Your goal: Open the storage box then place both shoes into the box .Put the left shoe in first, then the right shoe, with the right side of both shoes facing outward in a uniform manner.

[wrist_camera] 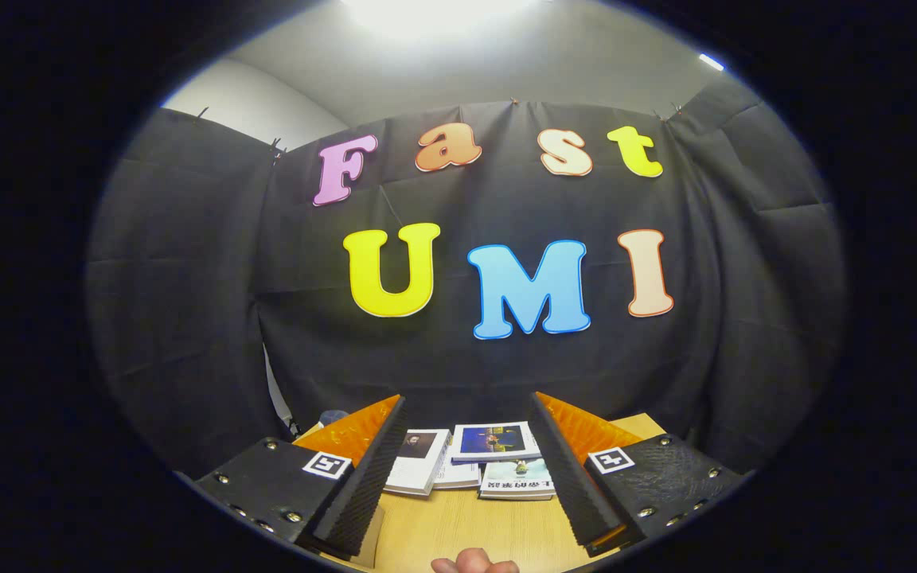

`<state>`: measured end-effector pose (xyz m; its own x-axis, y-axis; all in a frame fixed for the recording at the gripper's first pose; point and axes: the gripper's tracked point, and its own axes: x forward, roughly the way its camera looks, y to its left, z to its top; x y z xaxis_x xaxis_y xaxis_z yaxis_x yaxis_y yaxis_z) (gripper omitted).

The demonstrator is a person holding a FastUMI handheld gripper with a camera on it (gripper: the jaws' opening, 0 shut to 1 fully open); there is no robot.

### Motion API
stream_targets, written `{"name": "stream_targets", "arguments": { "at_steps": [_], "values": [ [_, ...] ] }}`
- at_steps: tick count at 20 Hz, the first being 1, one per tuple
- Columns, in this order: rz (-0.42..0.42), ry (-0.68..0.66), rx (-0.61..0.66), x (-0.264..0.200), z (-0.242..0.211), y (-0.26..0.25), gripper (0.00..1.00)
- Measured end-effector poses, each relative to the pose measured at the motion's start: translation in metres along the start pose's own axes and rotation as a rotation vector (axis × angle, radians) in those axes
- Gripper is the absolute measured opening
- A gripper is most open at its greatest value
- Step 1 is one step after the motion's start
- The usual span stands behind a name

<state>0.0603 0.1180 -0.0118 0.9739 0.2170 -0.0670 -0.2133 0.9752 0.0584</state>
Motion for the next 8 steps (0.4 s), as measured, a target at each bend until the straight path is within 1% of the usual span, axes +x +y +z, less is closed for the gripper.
{"name": "stream_targets", "arguments": {
  "at_steps": [4, 8],
  "values": [
    [-0.025, -0.039, -0.022, -0.004, 0.009, -0.015, 0.93],
    [-0.014, -0.029, -0.032, -0.007, 0.010, -0.024, 0.93]
  ]
}}
